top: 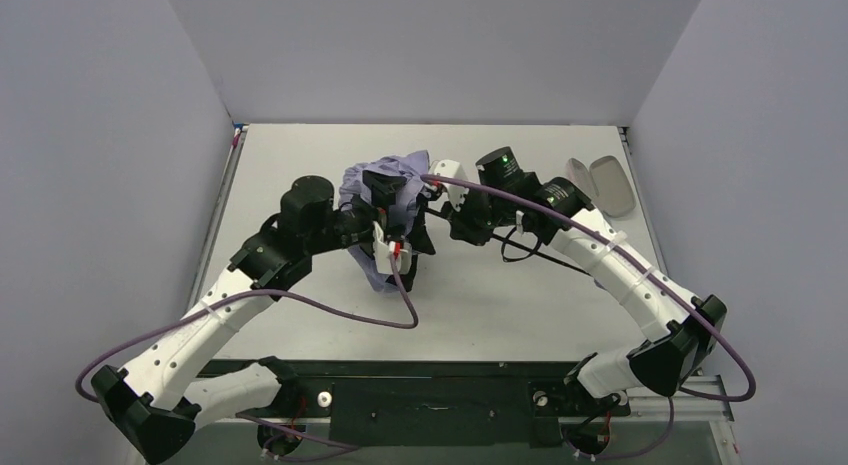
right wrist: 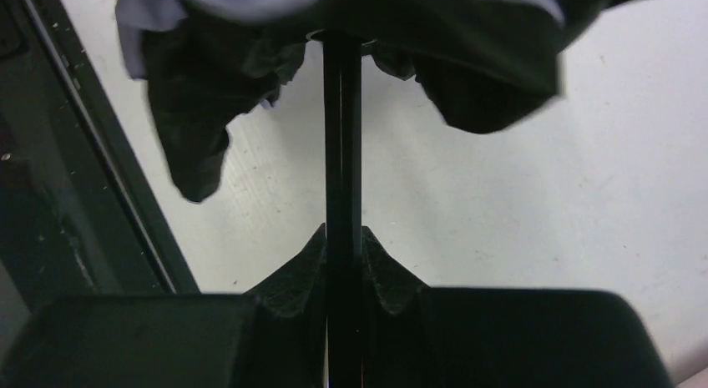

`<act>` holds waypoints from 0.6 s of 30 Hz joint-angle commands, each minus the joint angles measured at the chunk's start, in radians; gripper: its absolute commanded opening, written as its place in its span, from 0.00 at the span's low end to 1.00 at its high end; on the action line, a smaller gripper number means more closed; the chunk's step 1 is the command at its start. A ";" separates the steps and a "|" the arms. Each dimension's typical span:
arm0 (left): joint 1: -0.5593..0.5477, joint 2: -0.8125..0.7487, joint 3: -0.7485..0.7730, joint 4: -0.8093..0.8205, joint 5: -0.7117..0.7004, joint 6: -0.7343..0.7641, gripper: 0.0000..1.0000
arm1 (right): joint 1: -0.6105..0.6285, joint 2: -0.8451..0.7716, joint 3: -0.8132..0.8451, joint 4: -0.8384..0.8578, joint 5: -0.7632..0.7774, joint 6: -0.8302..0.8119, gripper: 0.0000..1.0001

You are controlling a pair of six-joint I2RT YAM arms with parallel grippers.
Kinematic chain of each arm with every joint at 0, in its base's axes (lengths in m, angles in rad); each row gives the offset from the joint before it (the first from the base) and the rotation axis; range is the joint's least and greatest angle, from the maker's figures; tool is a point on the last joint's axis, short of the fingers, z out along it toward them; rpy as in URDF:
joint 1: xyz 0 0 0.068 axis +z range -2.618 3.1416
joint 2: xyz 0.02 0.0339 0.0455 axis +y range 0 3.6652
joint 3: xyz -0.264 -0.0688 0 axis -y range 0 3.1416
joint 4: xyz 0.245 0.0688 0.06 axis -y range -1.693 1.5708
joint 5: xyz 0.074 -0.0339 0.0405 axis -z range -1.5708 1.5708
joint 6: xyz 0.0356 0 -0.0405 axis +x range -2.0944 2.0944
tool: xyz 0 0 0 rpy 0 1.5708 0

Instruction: Open the umbrella

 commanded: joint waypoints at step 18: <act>-0.112 0.082 -0.123 0.064 -0.316 0.244 0.00 | 0.119 0.046 0.254 -0.103 -0.111 -0.081 0.05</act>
